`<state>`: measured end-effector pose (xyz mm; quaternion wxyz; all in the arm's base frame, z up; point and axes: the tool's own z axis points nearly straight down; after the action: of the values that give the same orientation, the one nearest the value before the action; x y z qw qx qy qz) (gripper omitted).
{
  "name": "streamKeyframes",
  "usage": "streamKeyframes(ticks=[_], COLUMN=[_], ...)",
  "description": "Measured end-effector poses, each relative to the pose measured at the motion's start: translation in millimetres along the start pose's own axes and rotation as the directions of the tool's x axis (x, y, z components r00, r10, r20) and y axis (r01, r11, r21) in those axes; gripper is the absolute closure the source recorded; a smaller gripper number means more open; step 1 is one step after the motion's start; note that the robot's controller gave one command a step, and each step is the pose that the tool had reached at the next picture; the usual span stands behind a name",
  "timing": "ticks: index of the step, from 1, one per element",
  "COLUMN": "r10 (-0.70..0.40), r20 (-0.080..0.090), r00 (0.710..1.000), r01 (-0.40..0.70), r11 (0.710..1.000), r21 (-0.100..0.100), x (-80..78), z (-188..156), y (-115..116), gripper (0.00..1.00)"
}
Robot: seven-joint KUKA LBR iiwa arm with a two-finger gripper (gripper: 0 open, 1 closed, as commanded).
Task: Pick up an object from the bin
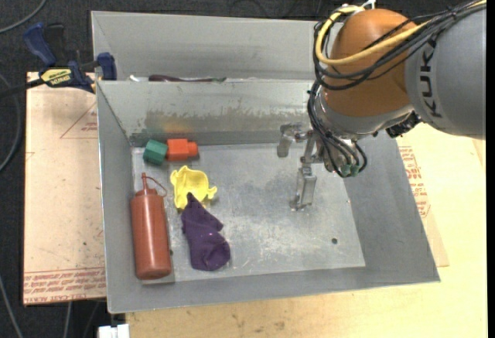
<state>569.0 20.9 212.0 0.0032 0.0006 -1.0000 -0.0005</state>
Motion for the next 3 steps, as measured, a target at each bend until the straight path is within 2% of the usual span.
streamKeyframes(ticks=[1, 2, 3], r10=[0.001, -0.024, -0.13], r20=[0.008, 0.018, 0.013], r00=[1.0, 1.0, 0.991], r01=[-0.001, 0.024, 0.13], r11=[1.0, 1.0, 0.991], r21=[0.0, 0.0, 0.0], x=[-1.4, -51.1, -71.4], z=[-5, 29, 101], y=[0, 22, 41], gripper=[0.0, 0.0, 0.0])
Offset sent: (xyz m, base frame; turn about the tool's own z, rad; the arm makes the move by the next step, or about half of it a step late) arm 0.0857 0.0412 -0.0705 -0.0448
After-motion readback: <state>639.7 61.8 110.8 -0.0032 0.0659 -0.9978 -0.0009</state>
